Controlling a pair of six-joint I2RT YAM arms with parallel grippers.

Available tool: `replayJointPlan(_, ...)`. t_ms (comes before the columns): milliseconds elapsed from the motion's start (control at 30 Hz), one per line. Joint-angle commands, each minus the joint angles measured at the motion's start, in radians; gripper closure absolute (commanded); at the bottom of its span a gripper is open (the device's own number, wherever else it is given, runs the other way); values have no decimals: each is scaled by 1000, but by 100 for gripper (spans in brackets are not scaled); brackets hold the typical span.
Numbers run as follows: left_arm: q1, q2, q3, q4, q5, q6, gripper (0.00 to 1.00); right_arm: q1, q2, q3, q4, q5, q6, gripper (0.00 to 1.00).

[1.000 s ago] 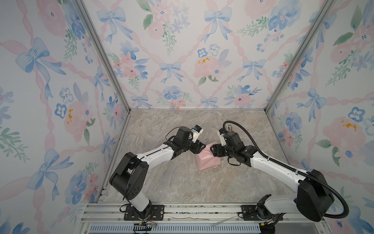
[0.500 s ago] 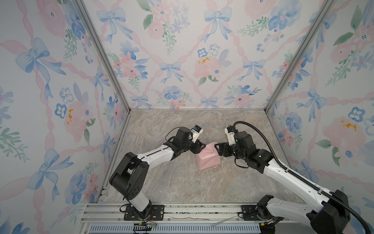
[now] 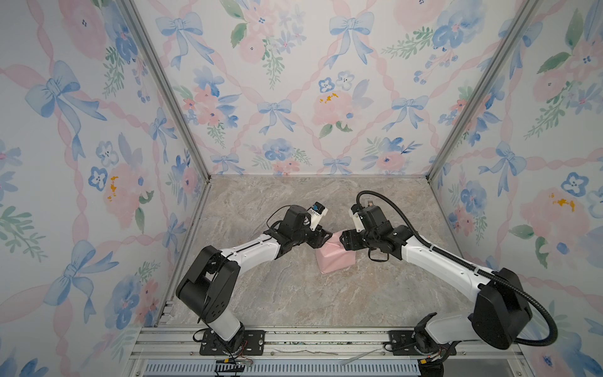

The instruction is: Wrap the gift box in paper

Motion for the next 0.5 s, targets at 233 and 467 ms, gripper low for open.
replayJointPlan(233,1,-66,-85,-142,-109,1,42,30,-5,-85,-98,97,21,24)
replayJointPlan(467,-4,-161,-81,-147,-110,-30,39,32,-37,-126,-44,77,44,24)
